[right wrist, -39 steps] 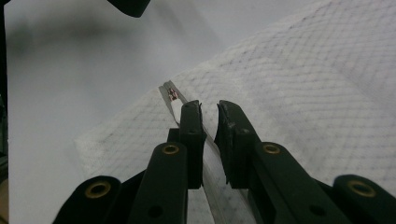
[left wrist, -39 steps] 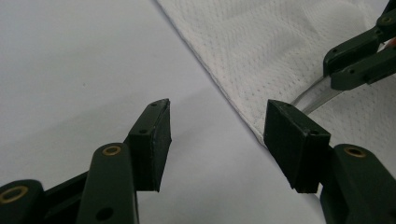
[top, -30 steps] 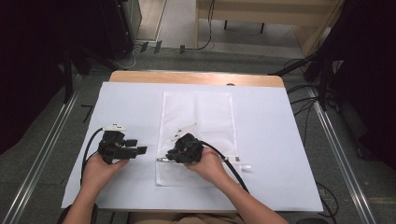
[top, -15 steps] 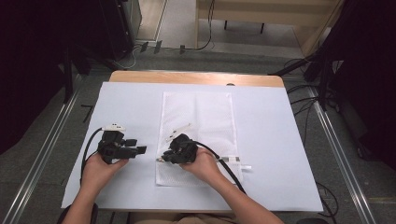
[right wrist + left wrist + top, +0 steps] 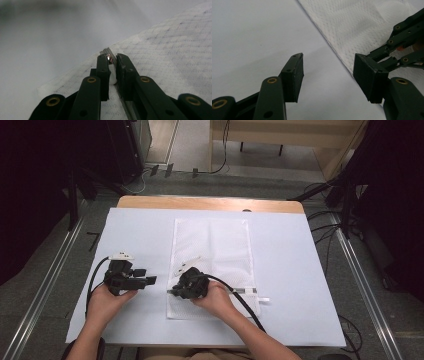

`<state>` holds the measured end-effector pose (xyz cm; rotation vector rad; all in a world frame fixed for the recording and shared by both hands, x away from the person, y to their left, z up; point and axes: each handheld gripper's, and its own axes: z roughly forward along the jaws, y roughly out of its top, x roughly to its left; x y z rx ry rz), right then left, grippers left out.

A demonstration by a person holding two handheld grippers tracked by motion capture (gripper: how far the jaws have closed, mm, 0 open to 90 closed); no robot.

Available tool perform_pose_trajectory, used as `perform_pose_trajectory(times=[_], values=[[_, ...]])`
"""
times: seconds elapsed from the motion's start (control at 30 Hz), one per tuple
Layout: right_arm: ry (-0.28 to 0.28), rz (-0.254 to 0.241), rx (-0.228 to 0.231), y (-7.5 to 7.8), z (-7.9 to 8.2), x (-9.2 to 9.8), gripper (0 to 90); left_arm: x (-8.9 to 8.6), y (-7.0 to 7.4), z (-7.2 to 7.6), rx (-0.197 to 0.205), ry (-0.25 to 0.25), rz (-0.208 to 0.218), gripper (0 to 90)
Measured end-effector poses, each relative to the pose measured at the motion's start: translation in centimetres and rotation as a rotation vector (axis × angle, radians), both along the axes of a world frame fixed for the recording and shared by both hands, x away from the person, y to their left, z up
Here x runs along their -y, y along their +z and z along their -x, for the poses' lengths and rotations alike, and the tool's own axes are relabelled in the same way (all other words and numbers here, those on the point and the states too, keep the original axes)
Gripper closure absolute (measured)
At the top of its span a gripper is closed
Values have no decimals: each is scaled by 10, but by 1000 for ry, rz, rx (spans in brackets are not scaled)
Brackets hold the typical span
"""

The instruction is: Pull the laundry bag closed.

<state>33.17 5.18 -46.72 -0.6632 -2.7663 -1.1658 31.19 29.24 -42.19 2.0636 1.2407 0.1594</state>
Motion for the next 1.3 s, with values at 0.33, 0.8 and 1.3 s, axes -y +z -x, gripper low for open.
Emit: perform_pose_trajectory(times=[0.33, 0.8, 1.3], values=[[-2, 20, 71, 0, 12, 1, 793, 0, 0, 1, 2, 2, 0, 422], [16, 11, 102, -1, 13, 3, 857, 1, 0, -1, 1, 3, -4, 423], [35, -15, 89, -3, 14, -3, 878, 0, 1, 0, -8, -18, 6, 463]])
